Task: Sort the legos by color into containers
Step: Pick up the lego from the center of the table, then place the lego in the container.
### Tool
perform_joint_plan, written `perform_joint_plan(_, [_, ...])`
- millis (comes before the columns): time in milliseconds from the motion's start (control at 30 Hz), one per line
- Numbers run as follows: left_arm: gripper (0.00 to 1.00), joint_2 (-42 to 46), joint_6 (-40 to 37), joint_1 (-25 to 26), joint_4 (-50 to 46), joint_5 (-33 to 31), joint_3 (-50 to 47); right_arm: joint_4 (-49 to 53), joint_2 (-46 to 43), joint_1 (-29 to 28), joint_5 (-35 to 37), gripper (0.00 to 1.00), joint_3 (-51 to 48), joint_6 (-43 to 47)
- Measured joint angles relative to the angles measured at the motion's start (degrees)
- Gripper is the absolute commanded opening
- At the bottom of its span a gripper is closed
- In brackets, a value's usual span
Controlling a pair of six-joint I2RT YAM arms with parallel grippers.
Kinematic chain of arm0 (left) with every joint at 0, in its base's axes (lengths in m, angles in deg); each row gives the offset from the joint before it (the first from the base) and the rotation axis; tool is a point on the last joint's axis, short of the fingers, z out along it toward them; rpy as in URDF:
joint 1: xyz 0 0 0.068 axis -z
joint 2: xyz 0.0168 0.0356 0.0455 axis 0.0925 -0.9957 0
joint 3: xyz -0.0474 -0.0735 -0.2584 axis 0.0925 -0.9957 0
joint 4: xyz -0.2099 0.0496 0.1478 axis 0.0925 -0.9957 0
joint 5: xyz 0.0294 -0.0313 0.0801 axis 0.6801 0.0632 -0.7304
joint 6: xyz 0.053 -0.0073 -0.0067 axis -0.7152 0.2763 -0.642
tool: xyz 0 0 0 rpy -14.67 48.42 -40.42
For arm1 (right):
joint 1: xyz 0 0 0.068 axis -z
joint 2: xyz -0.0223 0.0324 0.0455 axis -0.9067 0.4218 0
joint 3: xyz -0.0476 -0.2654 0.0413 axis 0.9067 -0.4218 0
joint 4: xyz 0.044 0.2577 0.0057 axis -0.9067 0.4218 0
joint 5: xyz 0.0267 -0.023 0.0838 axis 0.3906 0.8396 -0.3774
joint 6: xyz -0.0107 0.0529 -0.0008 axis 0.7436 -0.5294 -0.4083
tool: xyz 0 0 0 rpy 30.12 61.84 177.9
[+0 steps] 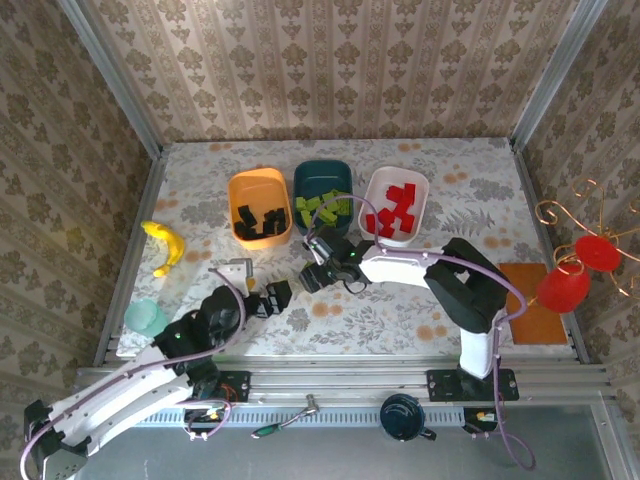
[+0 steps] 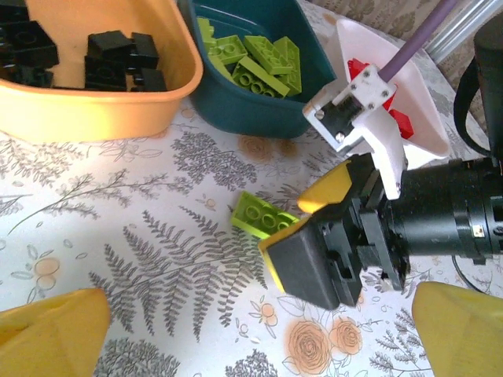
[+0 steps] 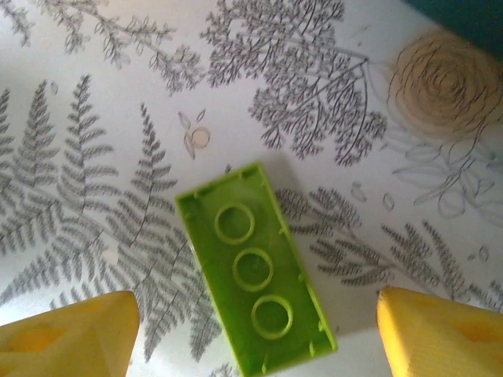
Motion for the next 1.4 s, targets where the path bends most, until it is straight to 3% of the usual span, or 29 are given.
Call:
perform_joint_plan(300, [1.0, 1.8, 1.5, 0.1, -4.2, -1.4, -0.4, 2.6, 4.6, -0.3, 3.1, 0.6, 4.3, 3.3])
perform_joint_plan(433, [1.0, 1.7, 1.5, 0.1, -4.2, -1.6, -0.4, 3.3, 4.7, -0.8, 3.0, 0.44, 4.6, 4.7])
perform_joint_plan(567, [1.0, 1.7, 1.5, 0.1, -4.2, -2.0, -0.4, 3.1, 4.7, -1.6, 2.5, 0.36, 4.5, 5.0])
perform_joint_plan(900, [1.0, 1.7, 1.9, 0.1, -4.2, -2.5, -0.5, -1.1, -1.7, -1.9, -5.3, 0.28, -3.9, 3.7])
perform_joint_plan(1400, [1.0, 1.7, 2.7, 0.1, -4.2, -2.6, -2.0, -3.3, -25.3, 1.1, -11.1, 0.25, -12.2, -0.1])
